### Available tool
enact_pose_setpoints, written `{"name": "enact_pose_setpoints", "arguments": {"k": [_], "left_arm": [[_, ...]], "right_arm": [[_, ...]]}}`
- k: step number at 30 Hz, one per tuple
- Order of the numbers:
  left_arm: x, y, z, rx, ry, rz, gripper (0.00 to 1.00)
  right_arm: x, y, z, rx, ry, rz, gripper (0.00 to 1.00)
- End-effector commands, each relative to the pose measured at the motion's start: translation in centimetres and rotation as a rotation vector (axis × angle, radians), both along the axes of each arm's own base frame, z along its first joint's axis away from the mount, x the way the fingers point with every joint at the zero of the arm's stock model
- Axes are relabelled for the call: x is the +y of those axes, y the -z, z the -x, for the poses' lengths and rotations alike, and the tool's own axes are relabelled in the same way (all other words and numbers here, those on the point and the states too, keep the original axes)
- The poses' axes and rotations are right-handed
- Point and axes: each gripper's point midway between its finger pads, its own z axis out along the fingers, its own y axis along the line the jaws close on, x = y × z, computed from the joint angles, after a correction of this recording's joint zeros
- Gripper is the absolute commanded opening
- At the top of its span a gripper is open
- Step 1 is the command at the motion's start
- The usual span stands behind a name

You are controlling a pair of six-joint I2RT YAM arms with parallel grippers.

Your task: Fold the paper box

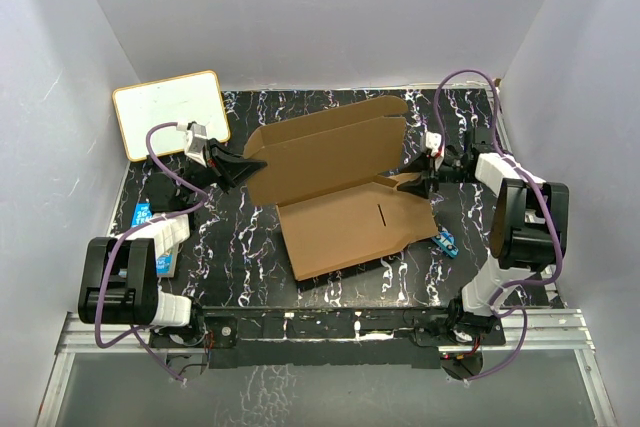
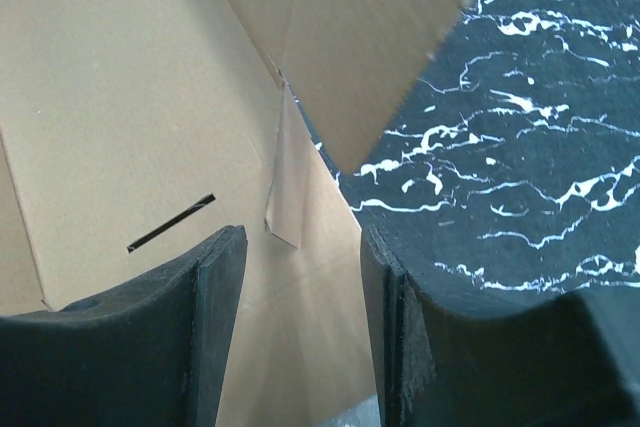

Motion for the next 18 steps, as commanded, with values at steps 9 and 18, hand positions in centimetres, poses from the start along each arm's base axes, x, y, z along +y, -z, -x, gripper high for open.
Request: {"name": "enact_pose_setpoints", "arguments": {"k": [9,18], "left_arm": [[0.4,-4.3,1.4,-0.267,-0.041,0.040,0.00],[0.6,-3.7,0.8,-0.251,-0.067,0.048,0.00]], "right_arm": [[1.7,-2.7,2.2,-0.233,-0.146,-0.008,0.55],[3.2,-2.2,3.4,-0.239,-0.197,0.047,0.50]]}}
